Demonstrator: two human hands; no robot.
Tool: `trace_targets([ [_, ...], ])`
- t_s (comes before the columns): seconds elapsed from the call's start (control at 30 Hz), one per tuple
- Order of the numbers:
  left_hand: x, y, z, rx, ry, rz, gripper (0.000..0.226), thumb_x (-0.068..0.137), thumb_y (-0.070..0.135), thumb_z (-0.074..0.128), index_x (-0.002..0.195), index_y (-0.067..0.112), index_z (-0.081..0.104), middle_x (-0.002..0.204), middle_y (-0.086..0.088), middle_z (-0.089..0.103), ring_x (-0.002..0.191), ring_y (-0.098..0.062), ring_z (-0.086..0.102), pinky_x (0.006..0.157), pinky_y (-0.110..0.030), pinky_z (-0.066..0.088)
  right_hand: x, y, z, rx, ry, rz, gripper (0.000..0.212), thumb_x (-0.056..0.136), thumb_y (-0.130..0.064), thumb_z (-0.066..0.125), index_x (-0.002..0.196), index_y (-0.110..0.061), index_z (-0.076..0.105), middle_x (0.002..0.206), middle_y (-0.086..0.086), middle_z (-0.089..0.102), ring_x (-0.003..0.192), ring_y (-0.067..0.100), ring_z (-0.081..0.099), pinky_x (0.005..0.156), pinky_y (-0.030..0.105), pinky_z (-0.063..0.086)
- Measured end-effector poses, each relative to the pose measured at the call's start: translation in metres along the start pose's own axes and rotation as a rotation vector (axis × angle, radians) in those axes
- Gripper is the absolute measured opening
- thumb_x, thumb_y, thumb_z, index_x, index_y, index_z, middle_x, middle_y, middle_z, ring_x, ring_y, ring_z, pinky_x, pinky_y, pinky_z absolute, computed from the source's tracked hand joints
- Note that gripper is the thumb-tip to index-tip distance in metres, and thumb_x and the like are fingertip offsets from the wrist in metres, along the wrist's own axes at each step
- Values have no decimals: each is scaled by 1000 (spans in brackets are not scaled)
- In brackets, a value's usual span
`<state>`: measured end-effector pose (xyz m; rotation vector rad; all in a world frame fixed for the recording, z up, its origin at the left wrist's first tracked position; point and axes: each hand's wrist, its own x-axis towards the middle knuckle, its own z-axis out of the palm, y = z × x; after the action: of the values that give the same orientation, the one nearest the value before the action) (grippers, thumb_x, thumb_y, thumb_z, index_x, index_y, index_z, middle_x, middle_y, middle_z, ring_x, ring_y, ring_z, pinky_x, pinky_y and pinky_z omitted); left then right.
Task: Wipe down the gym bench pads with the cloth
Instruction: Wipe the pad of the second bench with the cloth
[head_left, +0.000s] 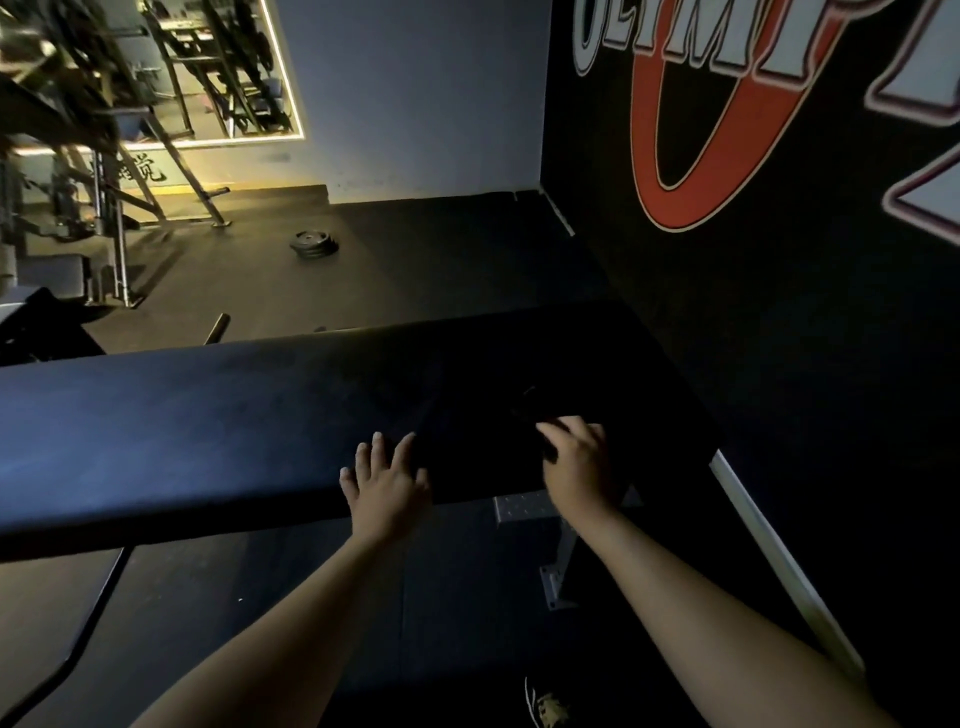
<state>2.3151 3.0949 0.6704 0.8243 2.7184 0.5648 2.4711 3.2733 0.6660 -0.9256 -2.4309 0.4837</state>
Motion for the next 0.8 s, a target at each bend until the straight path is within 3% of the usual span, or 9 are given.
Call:
trace_targets([
  [0.1, 0, 5, 2, 45, -89, 17, 61, 101, 51, 40, 156, 50, 13, 168, -8, -13, 152, -33, -20, 118, -57, -13, 2, -42, 25, 82, -102, -183, 49, 84, 0, 64, 130, -14, 62, 127, 9, 58, 114, 32, 50, 98, 42, 46],
  [0.2, -3, -5, 5, 117, -85, 61, 71, 98, 62, 43, 156, 52, 5, 167, -5, -18, 151, -30, -23, 119, -55, -13, -4, -77, 43, 69, -239, -327, 56, 90, -3, 58, 144, -15, 47, 139, 8, 46, 126, 29, 40, 107, 39, 39],
  [0.3, -6, -17, 6, 185, -55, 97, 77, 96, 65, 45, 156, 51, 0, 168, -4, -16, 152, -30, -21, 121, -54, -8, -11, -77, 44, 25, -225, -355, 58, 90, 0, 56, 146, -15, 45, 141, 7, 43, 129, 29, 36, 107, 40, 38],
  [0.43, -6, -8, 8, 143, -38, 49, 74, 96, 58, 48, 157, 47, 8, 168, -3, -14, 152, -30, -21, 121, -57, -8, -12, -41, 29, -9, -170, -353, 58, 85, 10, 54, 139, -10, 54, 133, 10, 50, 121, 31, 43, 101, 41, 45],
  [0.6, -6, 20, 18, 33, -43, -15, 73, 92, 58, 54, 153, 44, 16, 167, -9, -17, 149, -39, -26, 116, -62, -13, -15, 21, -4, -98, -20, -223, 63, 68, 26, 58, 121, -6, 67, 121, 13, 60, 108, 35, 56, 86, 43, 55],
  [0.8, -7, 11, 24, 18, -30, 16, 76, 92, 59, 55, 154, 48, 12, 166, -5, -22, 147, -35, -31, 115, -60, -18, -11, 47, -20, -49, 15, 79, 62, 83, 9, 62, 139, -16, 54, 143, 4, 45, 132, 27, 38, 108, 39, 41],
])
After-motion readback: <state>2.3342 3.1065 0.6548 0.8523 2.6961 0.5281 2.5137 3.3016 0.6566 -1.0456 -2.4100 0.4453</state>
